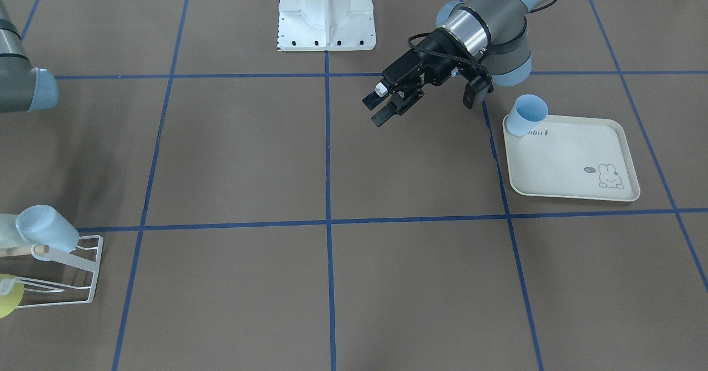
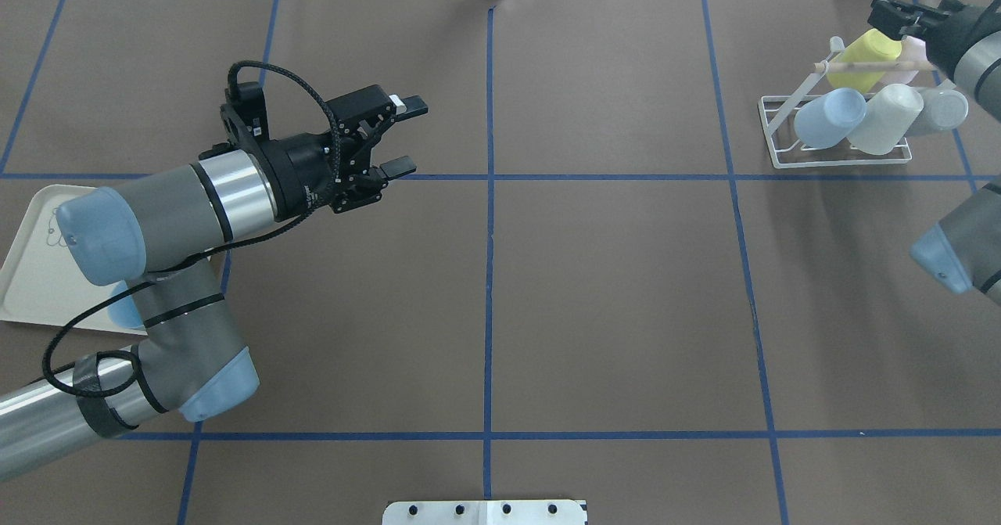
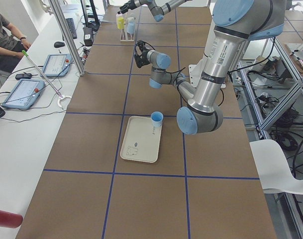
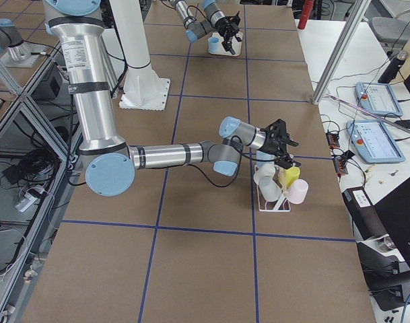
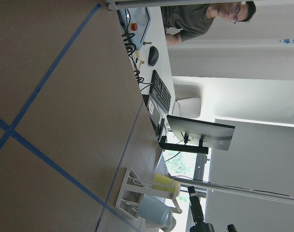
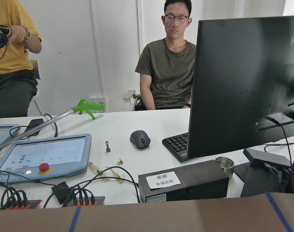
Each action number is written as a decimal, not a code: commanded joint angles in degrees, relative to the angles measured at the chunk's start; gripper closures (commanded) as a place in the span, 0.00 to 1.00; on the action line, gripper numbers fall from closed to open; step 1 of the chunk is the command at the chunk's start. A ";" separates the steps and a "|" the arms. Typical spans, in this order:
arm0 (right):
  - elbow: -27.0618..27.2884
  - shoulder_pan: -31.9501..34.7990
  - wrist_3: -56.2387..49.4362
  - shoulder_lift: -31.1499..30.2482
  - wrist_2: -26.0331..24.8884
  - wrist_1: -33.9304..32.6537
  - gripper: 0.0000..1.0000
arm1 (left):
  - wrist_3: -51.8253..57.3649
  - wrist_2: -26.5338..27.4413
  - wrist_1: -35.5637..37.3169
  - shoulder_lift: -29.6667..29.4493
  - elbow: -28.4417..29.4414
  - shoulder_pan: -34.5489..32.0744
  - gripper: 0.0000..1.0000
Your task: Transfer IKEA cup to right arm and place on rack
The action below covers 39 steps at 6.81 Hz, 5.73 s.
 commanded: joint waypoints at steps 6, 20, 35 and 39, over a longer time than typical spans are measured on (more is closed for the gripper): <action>24.08 6.03 11.69 -3.16 30.80 -19.69 0.00 | 45.24 -25.55 22.56 28.90 -18.01 -15.92 0.00; 24.78 5.24 21.30 -1.49 33.48 -18.90 0.00 | 78.02 -25.03 47.54 33.54 -15.67 -9.33 0.26; 24.17 1.91 30.22 4.04 33.57 -18.99 0.00 | 49.21 -19.23 59.58 17.92 -22.52 -23.57 1.00; 24.08 0.24 39.82 8.78 33.04 -18.90 0.00 | 13.37 -17.21 37.48 10.06 -15.08 -21.46 1.00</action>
